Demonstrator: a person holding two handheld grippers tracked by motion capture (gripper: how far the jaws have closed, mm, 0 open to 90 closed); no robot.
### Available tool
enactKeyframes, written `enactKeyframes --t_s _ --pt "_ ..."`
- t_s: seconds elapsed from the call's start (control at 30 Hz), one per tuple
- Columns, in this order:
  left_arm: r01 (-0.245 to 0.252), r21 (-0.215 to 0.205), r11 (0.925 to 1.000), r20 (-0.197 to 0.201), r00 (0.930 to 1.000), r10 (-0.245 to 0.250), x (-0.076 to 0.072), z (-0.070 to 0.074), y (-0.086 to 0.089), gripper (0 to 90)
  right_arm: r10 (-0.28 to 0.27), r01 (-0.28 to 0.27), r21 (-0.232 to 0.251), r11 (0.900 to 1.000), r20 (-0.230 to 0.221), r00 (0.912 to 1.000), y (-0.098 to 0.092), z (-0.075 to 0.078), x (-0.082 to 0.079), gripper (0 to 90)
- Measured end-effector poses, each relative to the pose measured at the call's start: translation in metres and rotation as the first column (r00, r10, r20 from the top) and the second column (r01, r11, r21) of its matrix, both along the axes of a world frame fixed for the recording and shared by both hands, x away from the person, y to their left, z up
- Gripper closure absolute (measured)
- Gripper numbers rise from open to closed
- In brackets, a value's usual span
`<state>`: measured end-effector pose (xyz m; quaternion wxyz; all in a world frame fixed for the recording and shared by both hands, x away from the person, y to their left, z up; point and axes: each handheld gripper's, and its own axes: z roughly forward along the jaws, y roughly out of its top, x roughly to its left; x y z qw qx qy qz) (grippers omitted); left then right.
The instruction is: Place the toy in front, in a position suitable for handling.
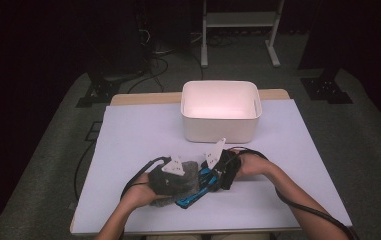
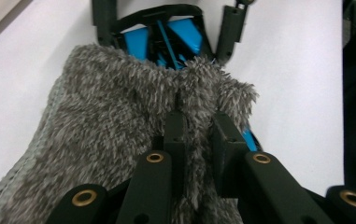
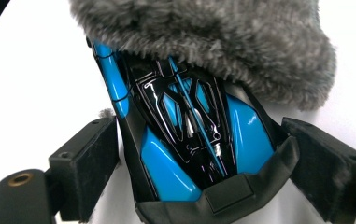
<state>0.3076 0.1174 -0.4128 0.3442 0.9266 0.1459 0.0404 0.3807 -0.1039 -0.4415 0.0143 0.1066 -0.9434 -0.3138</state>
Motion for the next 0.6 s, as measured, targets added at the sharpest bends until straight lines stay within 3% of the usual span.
enactKeyframes --t_s 0.37,0.47,0.6 --pt "-0.029 -0.017 0.9994 -0.004 0.9996 0.028 -0.003 -0.003 0.012 78.6 -0.063 0.063 0.008 0.998 -0.018 0.9979 0.007 0.000 -0.017 14.2" --pt "-0.032 -0.022 0.9992 -0.005 0.9995 0.032 -0.003 -0.004 0.013 78.6 -0.019 0.019 -0.005 1.000 -0.001 0.9998 0.009 0.000 -0.014 14.2" --pt "-0.029 -0.026 0.9992 -0.010 0.9995 0.029 -0.002 -0.004 0.013 78.6 0.025 -0.025 -0.067 0.997 -0.010 0.9996 0.019 -0.004 -0.010 12.5"
